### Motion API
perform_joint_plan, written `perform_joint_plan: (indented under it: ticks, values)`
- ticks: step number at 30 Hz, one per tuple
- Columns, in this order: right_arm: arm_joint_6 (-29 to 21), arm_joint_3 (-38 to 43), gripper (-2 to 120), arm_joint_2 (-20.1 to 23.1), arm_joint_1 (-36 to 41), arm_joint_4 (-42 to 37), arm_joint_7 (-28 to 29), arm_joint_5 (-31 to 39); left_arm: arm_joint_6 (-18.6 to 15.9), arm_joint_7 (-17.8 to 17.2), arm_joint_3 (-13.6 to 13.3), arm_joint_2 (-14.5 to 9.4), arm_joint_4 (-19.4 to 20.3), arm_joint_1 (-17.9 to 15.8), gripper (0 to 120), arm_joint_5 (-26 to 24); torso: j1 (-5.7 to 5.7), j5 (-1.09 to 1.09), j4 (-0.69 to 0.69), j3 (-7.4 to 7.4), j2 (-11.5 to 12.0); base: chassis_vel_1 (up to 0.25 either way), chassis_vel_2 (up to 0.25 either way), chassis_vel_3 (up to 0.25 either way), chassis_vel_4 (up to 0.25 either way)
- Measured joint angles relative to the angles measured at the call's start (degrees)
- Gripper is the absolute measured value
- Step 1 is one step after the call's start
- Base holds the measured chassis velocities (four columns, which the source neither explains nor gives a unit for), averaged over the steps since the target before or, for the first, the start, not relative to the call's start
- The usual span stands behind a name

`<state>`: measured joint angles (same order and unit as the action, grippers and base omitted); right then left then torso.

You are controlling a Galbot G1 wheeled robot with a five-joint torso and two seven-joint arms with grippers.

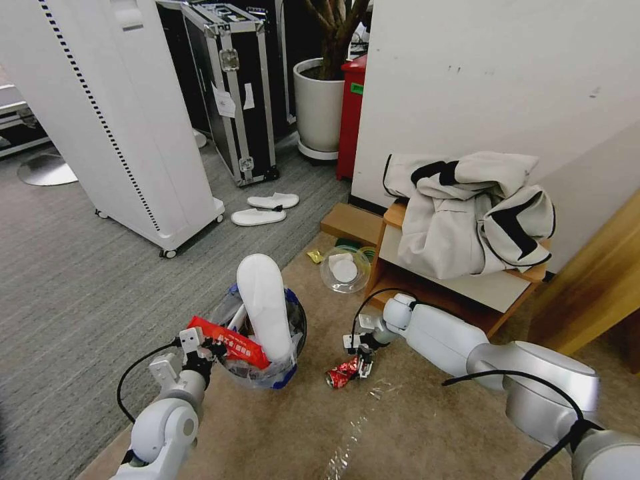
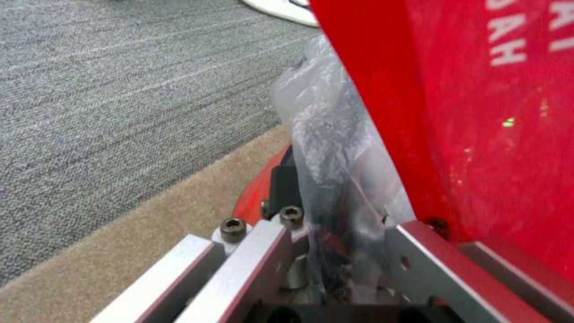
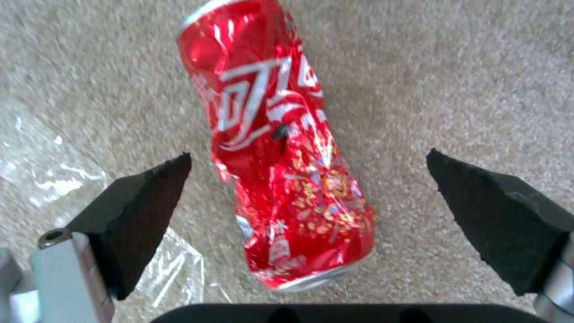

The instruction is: Pick up the trash bin and place the garbage on the floor into it.

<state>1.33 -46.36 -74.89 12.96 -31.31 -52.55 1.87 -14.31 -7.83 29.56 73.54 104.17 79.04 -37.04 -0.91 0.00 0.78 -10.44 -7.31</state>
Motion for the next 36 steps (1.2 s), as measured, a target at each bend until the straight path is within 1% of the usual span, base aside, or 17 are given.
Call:
perform_joint_plan:
  ticks: [2,16,19,25,26,27,29,30,32,33,35,36]
  values:
    - [1.2,0.16,100,-0.85,0.09,1.54,-0.1,-2.13,0.09,0.12,0.19,-0.02,0.19,0.31,1,-0.06,0.0,0.01,-0.01,0.0,0.0,0.0,0.0,0.0,0.0]
    - [1.3,0.31,100,-0.85,1.2,0.6,-0.29,-4.54,0.2,0.17,0.56,0.06,0.62,0.71,1,-0.25,0.0,0.0,-0.01,0.0,0.0,0.0,0.0,0.0,0.0]
    - [1.2,0.25,100,-1.02,2.01,0.14,0.69,-5.8,0.22,0.19,0.58,0.03,0.61,0.69,1,-0.35,0.0,0.0,0.0,0.0,0.0,0.0,0.0,0.0,0.0]
    - [0.88,0.24,100,-1.07,2.51,-0.19,2.53,-6.13,0.22,0.17,0.52,0.16,0.6,0.57,1,-0.4,0.0,0.0,-0.01,0.0,0.0,0.0,0.0,0.0,0.0]
    - [0.84,0.23,95,-1.04,2.7,-0.17,3.06,-6.14,0.22,0.16,0.46,0.3,0.54,0.52,1,-0.41,0.0,0.0,0.0,0.0,0.0,0.0,0.0,0.0,0.0]
    - [0.84,0.23,95,-1.04,2.7,-0.17,3.06,-6.14,0.22,0.16,0.46,0.3,0.54,0.52,1,-0.41,0.0,0.0,0.0,0.0,0.0,0.0,0.0,0.0,0.0]
    - [0.8,0.39,85,-0.93,3.07,-0.19,3.62,-6.16,0.22,0.13,0.37,0.52,0.32,0.44,1,-0.36,0.0,0.0,0.0,0.0,0.0,0.0,0.0,0.0,0.0]
    - [0.8,0.39,85,-0.93,3.07,-0.19,3.62,-6.16,0.22,0.13,0.37,0.52,0.32,0.44,1,-0.36,0.0,0.0,0.0,0.0,0.0,0.0,0.0,0.0,0.0]
    - [0.67,0.74,76,-0.81,3.38,-0.42,4.53,-6.18,0.22,0.09,0.34,0.67,0.25,0.42,1,-0.23,0.0,0.0,0.0,0.0,0.0,0.0,0.0,0.0,0.0]
    - [0.67,0.74,76,-0.81,3.38,-0.42,4.53,-6.18,0.22,0.09,0.34,0.67,0.25,0.42,1,-0.23,0.0,0.0,0.0,0.0,0.0,0.0,0.0,0.0,0.0]
    - [0.64,0.9,64,-0.84,3.61,-0.13,5.25,-6.33,0.22,0.03,0.3,0.9,0.25,0.42,1,-0.08,0.0,0.0,-0.01,0.0,0.0,0.0,0.0,0.0,0.0]
    - [0.64,0.9,64,-0.84,3.61,-0.13,5.25,-6.33,0.22,0.03,0.3,0.9,0.25,0.42,1,-0.08,0.0,0.0,-0.01,0.0,0.0,0.0,0.0,0.0,0.0]
